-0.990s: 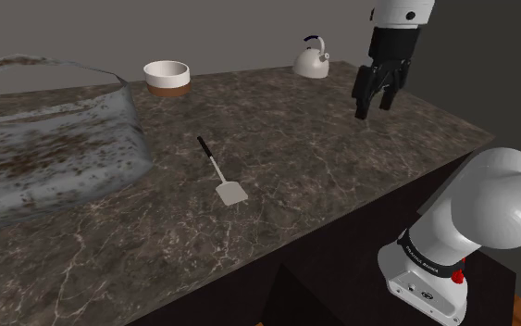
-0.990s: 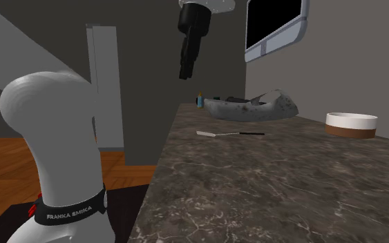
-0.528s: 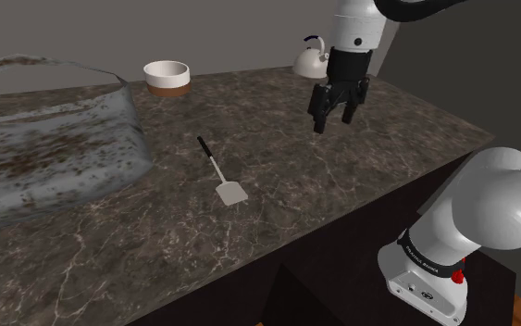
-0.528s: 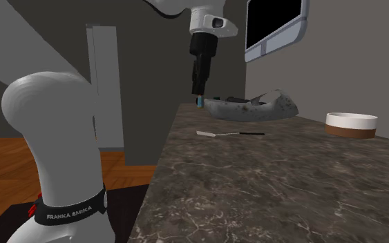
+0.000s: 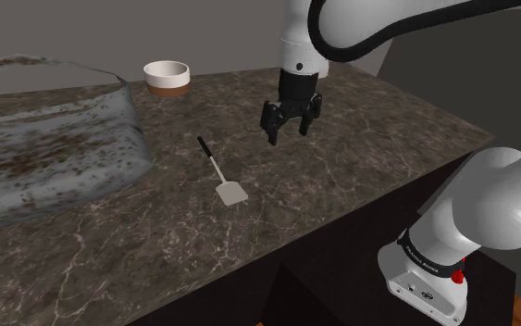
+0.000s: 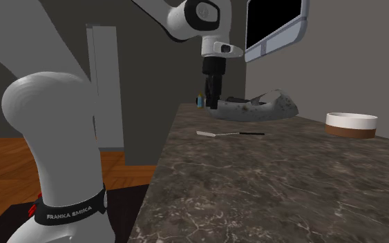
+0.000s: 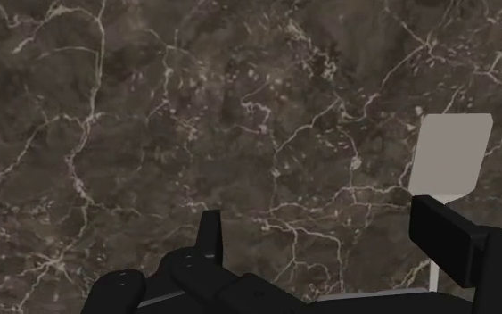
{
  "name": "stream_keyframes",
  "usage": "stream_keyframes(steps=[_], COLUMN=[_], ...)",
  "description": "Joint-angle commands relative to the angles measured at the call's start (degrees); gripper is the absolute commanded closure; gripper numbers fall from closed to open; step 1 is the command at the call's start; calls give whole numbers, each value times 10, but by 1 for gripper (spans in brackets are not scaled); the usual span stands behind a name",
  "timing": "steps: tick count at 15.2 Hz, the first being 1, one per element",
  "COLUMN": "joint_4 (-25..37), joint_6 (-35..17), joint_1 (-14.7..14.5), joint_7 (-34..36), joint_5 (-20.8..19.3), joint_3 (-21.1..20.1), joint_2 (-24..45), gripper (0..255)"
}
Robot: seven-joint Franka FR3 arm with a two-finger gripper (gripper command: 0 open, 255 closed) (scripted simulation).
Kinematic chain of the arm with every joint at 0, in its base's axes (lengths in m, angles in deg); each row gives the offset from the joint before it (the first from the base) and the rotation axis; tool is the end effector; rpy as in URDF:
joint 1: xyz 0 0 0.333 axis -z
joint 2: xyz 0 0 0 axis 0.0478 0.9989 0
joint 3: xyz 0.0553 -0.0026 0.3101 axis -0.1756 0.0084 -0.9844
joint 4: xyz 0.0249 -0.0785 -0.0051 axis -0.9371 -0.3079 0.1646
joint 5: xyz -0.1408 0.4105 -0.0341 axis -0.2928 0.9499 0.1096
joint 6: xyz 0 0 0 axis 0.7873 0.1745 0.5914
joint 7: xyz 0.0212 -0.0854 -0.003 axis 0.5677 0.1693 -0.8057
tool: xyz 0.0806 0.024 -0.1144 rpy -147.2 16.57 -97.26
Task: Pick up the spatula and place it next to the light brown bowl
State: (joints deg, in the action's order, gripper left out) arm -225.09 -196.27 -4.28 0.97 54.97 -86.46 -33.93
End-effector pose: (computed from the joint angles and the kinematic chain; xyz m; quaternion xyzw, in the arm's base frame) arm 0.4284 0.1580 0.4013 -0.9932 0.1124 0.0299 0.0011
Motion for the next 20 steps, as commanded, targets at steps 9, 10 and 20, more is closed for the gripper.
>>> stream_keyframes(steps=[9, 10, 20], joint_4=[119, 135, 189], joint_6=[-132, -140, -200], joint_1=[6, 4, -15], joint_7=[144, 161, 236], joint_5=[-90, -106, -187], joint_3=[-75, -79, -77], joint_2=[214, 237, 351], gripper=[0, 0, 0])
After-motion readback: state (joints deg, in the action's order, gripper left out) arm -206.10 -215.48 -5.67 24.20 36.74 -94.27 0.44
